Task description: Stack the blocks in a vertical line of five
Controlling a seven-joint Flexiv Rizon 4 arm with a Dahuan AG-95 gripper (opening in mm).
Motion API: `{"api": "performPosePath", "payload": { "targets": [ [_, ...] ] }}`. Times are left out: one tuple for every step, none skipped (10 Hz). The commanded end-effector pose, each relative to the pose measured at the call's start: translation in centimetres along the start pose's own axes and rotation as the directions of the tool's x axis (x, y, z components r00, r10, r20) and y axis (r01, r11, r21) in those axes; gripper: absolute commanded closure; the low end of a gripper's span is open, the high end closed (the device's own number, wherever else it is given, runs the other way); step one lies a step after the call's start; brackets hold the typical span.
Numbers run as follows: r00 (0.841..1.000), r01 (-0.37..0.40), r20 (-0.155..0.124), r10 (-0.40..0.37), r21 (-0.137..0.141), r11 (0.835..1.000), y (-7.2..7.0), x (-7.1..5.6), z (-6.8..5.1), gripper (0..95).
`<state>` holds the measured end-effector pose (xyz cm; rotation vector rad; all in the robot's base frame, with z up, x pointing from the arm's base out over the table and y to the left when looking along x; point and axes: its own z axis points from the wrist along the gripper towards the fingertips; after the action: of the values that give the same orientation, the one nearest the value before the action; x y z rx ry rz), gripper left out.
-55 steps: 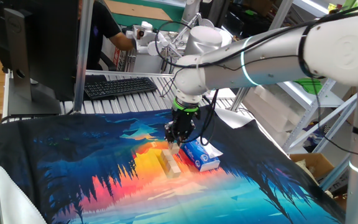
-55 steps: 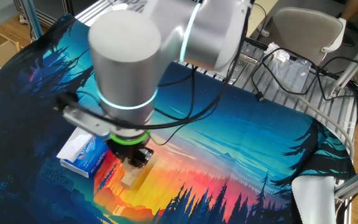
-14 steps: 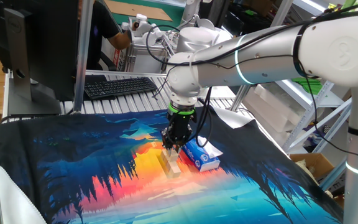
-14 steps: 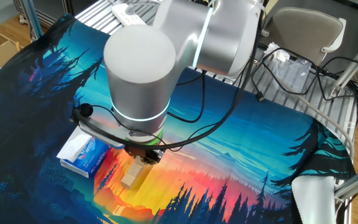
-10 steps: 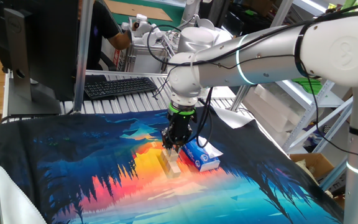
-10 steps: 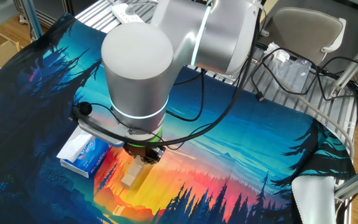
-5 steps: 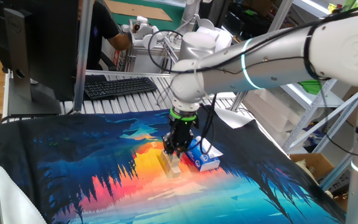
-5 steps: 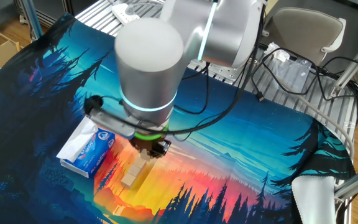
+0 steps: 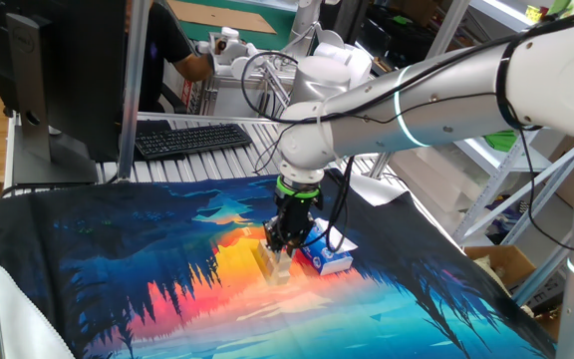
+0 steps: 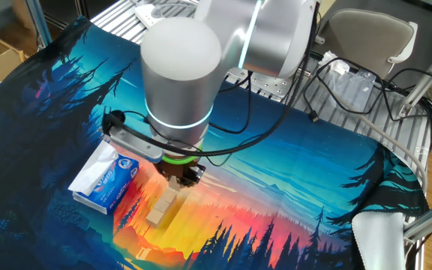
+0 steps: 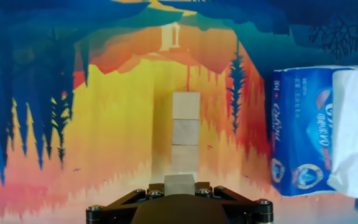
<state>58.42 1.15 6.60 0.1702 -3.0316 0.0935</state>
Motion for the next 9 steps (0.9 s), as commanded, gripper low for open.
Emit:
{"api": "performPosePath", "payload": {
  "targets": [
    [1.0,-0.001,0.003,0.001,0.002,1.0,0.01,0.3,0.14,76.0],
    [1.0,-0.003,0.005,0.003,0.002,1.0,0.03,0.49,0.23,76.0],
    [1.0,-0.004,0.009,0.004,0.003,1.0,0.04,0.54,0.26,76.0],
    [1.0,-0.006,0.015,0.006,0.004,1.0,0.03,0.54,0.26,76.0],
    [1.0,-0.009,0.03,0.009,0.006,1.0,0.03,0.54,0.26,76.0],
    [0.999,-0.01,0.036,0.01,0.008,1.0,0.03,0.54,0.26,76.0],
    [0.999,-0.011,0.042,0.011,0.009,1.0,0.03,0.54,0.26,76.0],
    [0.999,-0.013,0.047,0.012,0.01,1.0,0.03,0.54,0.26,76.0],
    [0.998,-0.015,0.053,0.014,0.01,1.0,0.03,0.54,0.26,76.0]
  ]
}}
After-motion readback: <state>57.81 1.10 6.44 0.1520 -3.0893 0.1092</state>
